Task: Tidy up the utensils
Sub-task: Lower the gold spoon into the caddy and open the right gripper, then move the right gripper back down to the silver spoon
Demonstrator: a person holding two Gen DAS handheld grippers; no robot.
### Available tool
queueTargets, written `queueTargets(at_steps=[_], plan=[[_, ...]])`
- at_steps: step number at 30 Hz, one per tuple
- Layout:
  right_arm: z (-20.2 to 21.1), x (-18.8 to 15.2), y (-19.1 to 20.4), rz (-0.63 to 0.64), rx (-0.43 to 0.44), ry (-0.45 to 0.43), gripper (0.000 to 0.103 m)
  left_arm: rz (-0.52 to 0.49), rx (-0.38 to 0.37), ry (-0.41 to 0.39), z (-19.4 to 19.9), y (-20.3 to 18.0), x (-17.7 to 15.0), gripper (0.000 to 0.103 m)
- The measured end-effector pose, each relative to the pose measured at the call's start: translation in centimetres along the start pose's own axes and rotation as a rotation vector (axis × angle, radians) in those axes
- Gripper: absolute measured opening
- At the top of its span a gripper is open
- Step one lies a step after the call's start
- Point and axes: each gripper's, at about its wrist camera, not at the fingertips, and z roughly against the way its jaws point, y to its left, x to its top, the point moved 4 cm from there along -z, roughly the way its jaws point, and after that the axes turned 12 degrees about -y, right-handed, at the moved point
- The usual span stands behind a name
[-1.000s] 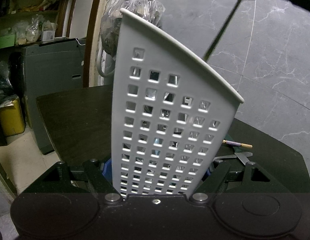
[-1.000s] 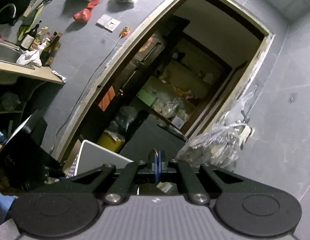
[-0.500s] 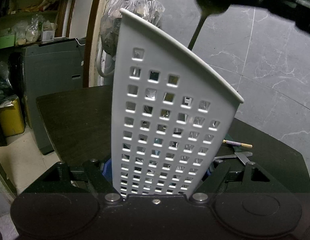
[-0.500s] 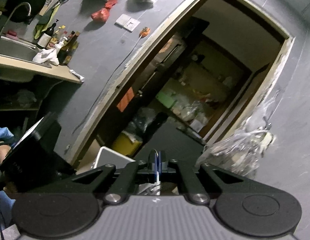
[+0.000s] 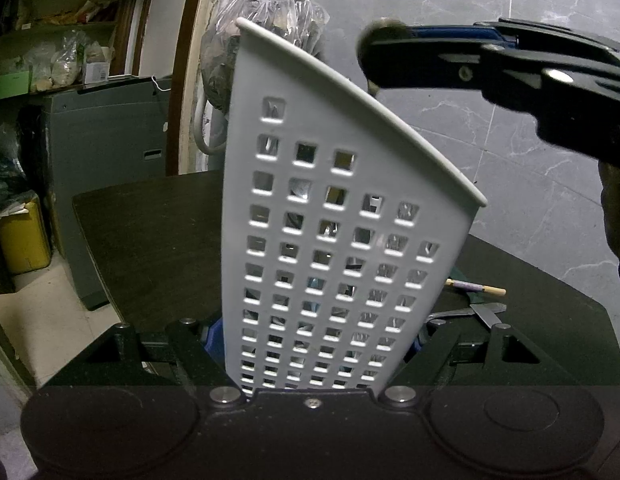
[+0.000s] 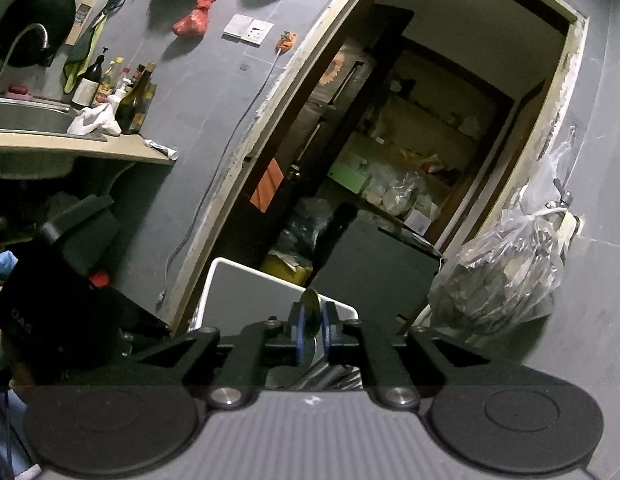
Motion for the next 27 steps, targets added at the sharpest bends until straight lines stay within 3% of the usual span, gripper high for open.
queueTargets(at_steps=[3, 8, 10, 14, 16, 18, 22, 27], plan=[[0.2, -0.2, -0.4, -0.030, -0.009, -0.014, 0.042, -0.001, 0.002, 0.000, 0.0, 0.0, 0.0, 0.079], [0.9, -0.1, -1.3, -0.066, -0.041, -0.043, 0.052, 0.000, 0.004, 0.000, 0.0, 0.1, 0.0, 0.079], [1.6, -0.1, -1.9, -0.076, -0.076, -0.056, 0.067, -0.001, 0.004, 0.000, 0.0, 0.1, 0.0, 0.079], [3.6, -0.9, -3.4, -0.112, -0.162, -0.055, 0.082, -0.001, 0.003, -0.001, 0.0, 0.1, 0.0, 0.079], [4.5, -1.6, -4.3, -0.126, -0.211, -0.034, 0.095, -0.001, 0.004, 0.000, 0.0, 0.1, 0.0, 0.079], [5.4, -2.8, -5.1, -0.150, -0.244, -0.003, 0.101, -0.001, 0.004, 0.000, 0.0, 0.1, 0.0, 0.079], [6.1, -5.7, -5.8, -0.206, -0.249, 0.088, 0.103, -0.001, 0.004, 0.000, 0.0, 0.1, 0.0, 0.079], [5.8, -10.1, -5.6, -0.298, -0.162, 0.215, 0.103, -0.006, 0.009, 0.003, 0.0, 0.0, 0.0, 0.079]])
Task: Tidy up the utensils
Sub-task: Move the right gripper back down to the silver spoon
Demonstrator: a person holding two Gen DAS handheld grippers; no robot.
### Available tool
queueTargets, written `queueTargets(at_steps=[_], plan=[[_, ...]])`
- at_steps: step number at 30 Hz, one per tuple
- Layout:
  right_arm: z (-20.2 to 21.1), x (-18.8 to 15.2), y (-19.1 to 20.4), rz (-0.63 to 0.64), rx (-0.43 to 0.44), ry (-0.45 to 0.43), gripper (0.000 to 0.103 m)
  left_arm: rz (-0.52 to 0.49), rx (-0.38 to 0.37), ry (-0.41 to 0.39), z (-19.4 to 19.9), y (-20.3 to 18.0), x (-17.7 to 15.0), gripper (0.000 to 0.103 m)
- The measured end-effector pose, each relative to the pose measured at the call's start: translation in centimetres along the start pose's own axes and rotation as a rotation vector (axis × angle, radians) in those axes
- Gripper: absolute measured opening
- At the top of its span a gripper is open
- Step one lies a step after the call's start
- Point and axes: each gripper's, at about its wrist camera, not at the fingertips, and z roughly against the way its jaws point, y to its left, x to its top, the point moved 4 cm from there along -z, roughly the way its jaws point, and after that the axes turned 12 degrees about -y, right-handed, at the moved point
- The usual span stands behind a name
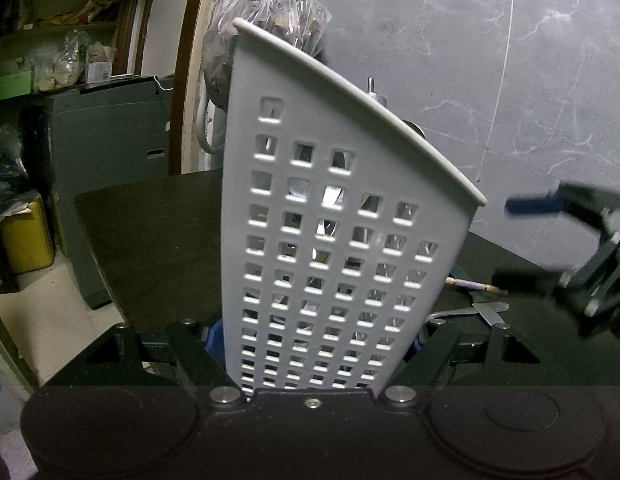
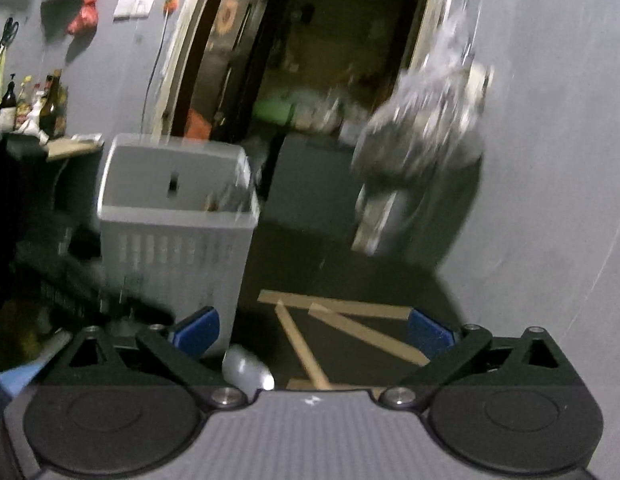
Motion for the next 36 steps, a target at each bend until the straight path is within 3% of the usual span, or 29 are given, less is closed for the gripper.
queueTargets(at_steps=[4, 8, 14, 18, 22, 27, 36], plan=[[-1.2, -3.1, -0.2, -0.045, 0.048, 0.106, 0.103, -0.002, 0.005, 0.002, -0.1, -0.3, 0.0, 0.079], [-2.4, -5.7, -1.3, -0.190, 0.105, 0.181, 0.103, -0.002, 0.007, 0.002, -0.1, -0.3, 0.0, 0.079], [-3.8, -7.4, -2.5, -0.309, 0.177, 0.216, 0.102, -0.002, 0.007, 0.003, -0.1, -0.4, 0.1, 0.079], [-4.5, -7.7, -2.4, -0.291, 0.191, 0.237, 0.088, -0.003, 0.006, 0.002, -0.1, -0.4, 0.1, 0.079], [-4.5, -7.5, -2.3, -0.267, 0.151, 0.243, 0.064, -0.001, 0.006, 0.002, -0.1, -0.4, 0.0, 0.079], [-2.9, -7.4, -1.9, -0.265, 0.103, 0.262, 0.044, -0.002, 0.006, 0.002, -0.1, -0.4, 0.0, 0.079], [0.8, -6.7, 0.6, -0.345, 0.060, 0.337, 0.042, -0.001, 0.006, 0.002, -0.1, -0.4, 0.0, 0.079]])
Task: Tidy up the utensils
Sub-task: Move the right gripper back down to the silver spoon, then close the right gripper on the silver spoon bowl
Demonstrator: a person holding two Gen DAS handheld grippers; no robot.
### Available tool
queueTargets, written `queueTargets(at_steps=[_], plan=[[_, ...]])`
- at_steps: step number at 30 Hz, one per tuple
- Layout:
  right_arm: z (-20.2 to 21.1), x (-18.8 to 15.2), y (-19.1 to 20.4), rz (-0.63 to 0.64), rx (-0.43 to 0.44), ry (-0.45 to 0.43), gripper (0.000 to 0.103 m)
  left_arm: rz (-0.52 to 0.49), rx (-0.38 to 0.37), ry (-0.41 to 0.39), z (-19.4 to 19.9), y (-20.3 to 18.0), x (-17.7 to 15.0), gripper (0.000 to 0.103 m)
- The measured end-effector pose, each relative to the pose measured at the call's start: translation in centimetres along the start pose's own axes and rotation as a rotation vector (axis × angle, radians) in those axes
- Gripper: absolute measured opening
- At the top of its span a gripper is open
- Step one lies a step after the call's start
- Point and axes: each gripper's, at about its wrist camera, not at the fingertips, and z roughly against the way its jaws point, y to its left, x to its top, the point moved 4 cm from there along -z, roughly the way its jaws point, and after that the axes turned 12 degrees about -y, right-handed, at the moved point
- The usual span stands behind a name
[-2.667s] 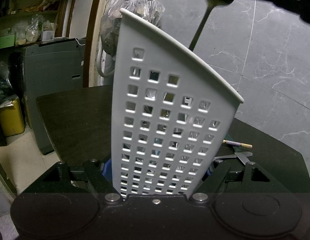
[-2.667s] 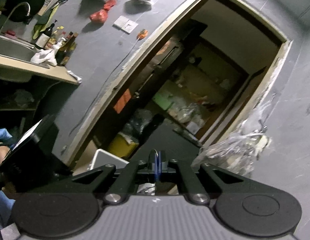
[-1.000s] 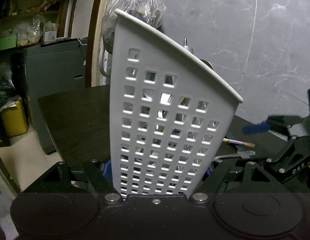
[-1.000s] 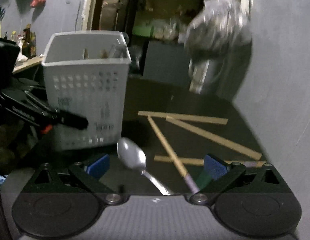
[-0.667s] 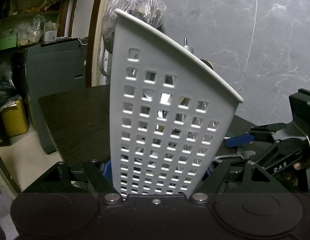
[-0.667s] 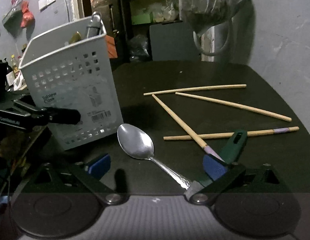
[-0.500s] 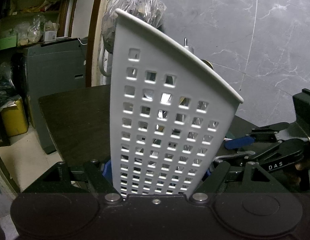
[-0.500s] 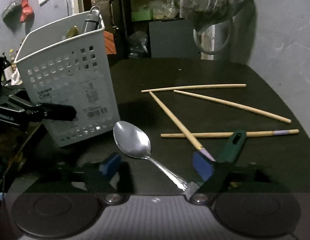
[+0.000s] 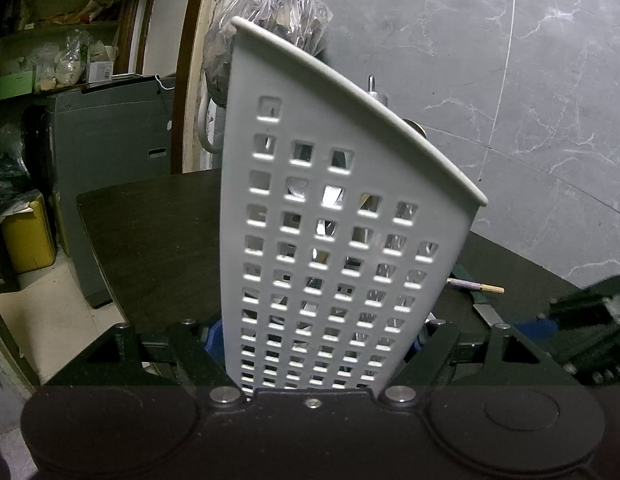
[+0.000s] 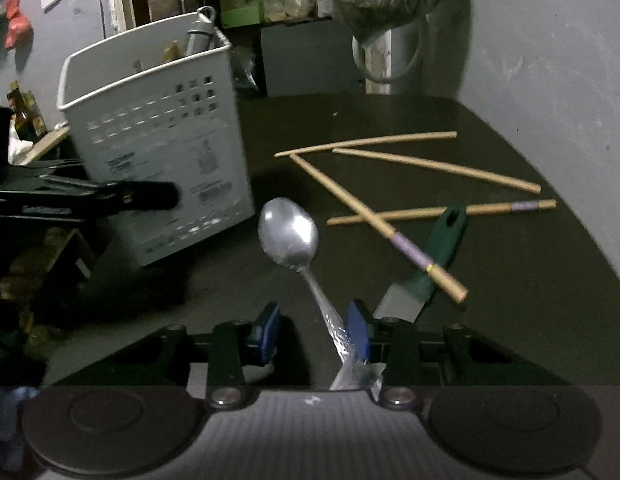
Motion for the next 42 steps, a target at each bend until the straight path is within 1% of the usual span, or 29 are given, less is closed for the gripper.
queueTargets(at_steps=[3, 4, 5, 7, 9, 13, 17, 20, 22, 23, 25, 32, 38, 41, 42], plan=[[0.6, -0.2, 1.1, -0.015, 0.052, 0.024, 0.044, 0.001, -0.001, 0.000, 0.0, 0.0, 0.0, 0.079], [0.7, -0.2, 1.3, -0.013, 0.063, 0.031, 0.047, 0.001, -0.001, 0.000, 0.0, 0.0, 0.0, 0.079], [0.8, -0.1, 1.6, -0.011, 0.076, 0.036, 0.048, 0.001, -0.001, 0.000, 0.0, 0.0, 0.0, 0.079], [0.6, 0.2, 1.7, -0.011, 0.098, 0.028, 0.052, 0.002, -0.001, 0.001, 0.0, 0.0, 0.0, 0.079], [0.1, 0.9, 1.3, 0.001, 0.094, 0.009, 0.057, 0.001, -0.001, 0.001, 0.1, 0.0, 0.0, 0.079], [-2.3, 2.7, -0.3, -0.003, 0.110, -0.021, 0.060, 0.001, -0.001, 0.001, 0.0, 0.0, 0.0, 0.079], [-4.9, 4.2, -1.6, -0.003, 0.139, -0.018, 0.060, 0.001, -0.002, 0.001, 0.0, 0.1, 0.0, 0.079], [-6.4, 4.5, -1.8, 0.018, 0.154, 0.005, 0.060, 0.001, -0.002, 0.001, 0.1, 0.1, 0.0, 0.079], [-6.8, 4.5, -1.5, 0.048, 0.163, -0.007, 0.059, 0.000, -0.002, 0.001, 0.1, 0.1, 0.0, 0.079], [-6.8, 4.5, -1.3, 0.064, 0.163, -0.011, 0.057, 0.000, -0.003, 0.001, 0.1, 0.1, 0.0, 0.079], [-6.8, 4.2, -0.9, 0.091, 0.159, -0.016, 0.041, 0.000, -0.002, 0.001, 0.1, 0.1, 0.0, 0.079], [-6.3, 3.6, 0.5, 0.150, 0.125, -0.025, 0.040, 0.002, -0.003, 0.001, 0.1, 0.1, 0.0, 0.079], [-5.8, 3.2, 1.8, 0.156, 0.100, -0.023, 0.040, 0.002, -0.003, 0.001, 0.1, 0.1, 0.0, 0.079], [-6.1, 3.3, 1.8, 0.147, 0.104, -0.023, 0.042, 0.002, -0.003, 0.001, 0.1, 0.1, 0.0, 0.079], [-6.3, 3.4, 1.7, 0.140, 0.106, -0.024, 0.045, 0.002, -0.003, 0.001, 0.1, 0.1, 0.0, 0.079]])
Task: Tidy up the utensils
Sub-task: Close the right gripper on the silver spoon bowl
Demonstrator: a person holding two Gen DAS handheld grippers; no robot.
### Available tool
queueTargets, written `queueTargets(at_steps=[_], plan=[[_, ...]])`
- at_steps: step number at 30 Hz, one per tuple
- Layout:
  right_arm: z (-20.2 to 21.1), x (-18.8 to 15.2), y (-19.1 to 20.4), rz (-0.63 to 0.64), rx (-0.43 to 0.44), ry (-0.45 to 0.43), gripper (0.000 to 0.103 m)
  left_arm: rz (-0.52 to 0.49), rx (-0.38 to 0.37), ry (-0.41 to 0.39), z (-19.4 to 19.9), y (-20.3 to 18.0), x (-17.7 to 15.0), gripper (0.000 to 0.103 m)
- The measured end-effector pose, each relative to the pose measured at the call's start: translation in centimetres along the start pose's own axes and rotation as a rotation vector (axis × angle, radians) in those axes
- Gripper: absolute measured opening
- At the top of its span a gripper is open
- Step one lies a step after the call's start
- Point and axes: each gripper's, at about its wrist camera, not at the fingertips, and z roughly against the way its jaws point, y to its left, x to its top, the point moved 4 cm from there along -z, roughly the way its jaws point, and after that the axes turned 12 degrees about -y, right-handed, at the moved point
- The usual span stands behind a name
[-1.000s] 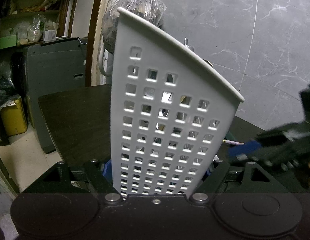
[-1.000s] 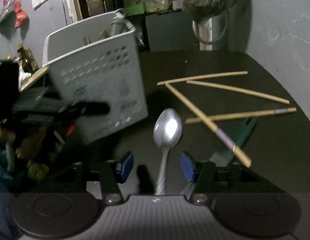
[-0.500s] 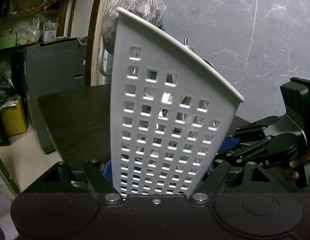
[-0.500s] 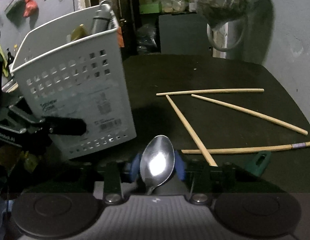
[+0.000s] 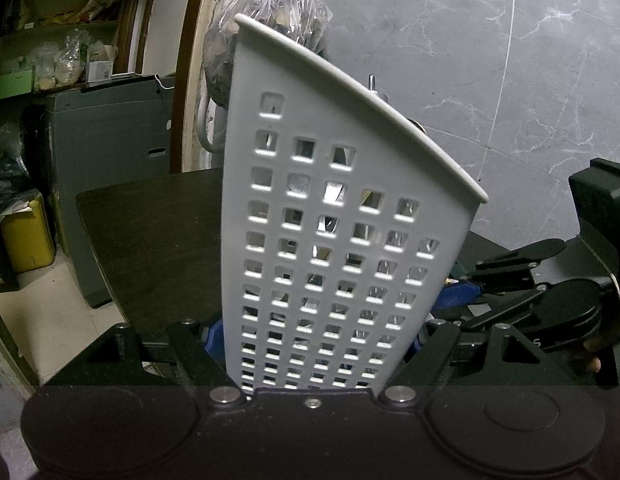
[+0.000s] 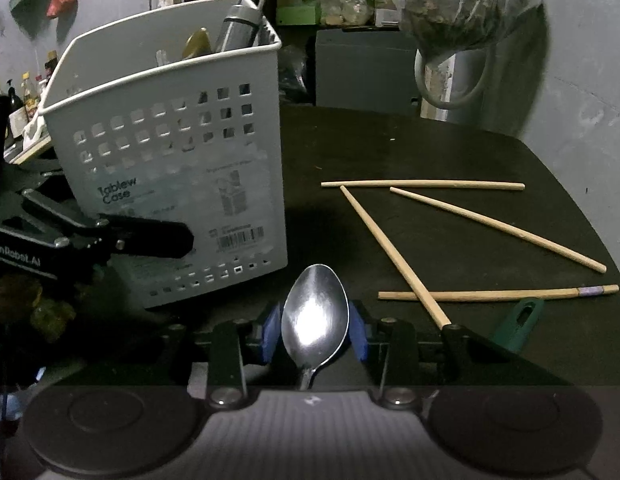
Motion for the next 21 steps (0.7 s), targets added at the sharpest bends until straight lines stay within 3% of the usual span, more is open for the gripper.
queueTargets(at_steps=[1, 8, 11, 17, 21], plan=[[-0.1, 0.0, -0.1, -0.007, 0.005, -0.001, 0.050, 0.000, 0.000, 0.000, 0.0, 0.0, 0.0, 0.079], [-0.4, 0.0, 0.3, -0.017, -0.007, -0.019, 0.052, 0.001, -0.002, 0.000, 0.0, 0.0, 0.0, 0.079], [-0.6, -0.1, 0.5, -0.013, -0.033, -0.031, 0.041, 0.002, -0.002, 0.000, 0.0, 0.0, 0.0, 0.079], [-0.1, -0.2, 0.8, -0.012, -0.056, -0.040, 0.040, 0.001, -0.001, 0.000, 0.0, 0.0, 0.0, 0.079], [2.0, 0.2, 1.3, -0.019, -0.071, -0.114, 0.040, 0.001, -0.002, 0.000, 0.0, 0.0, 0.0, 0.079]])
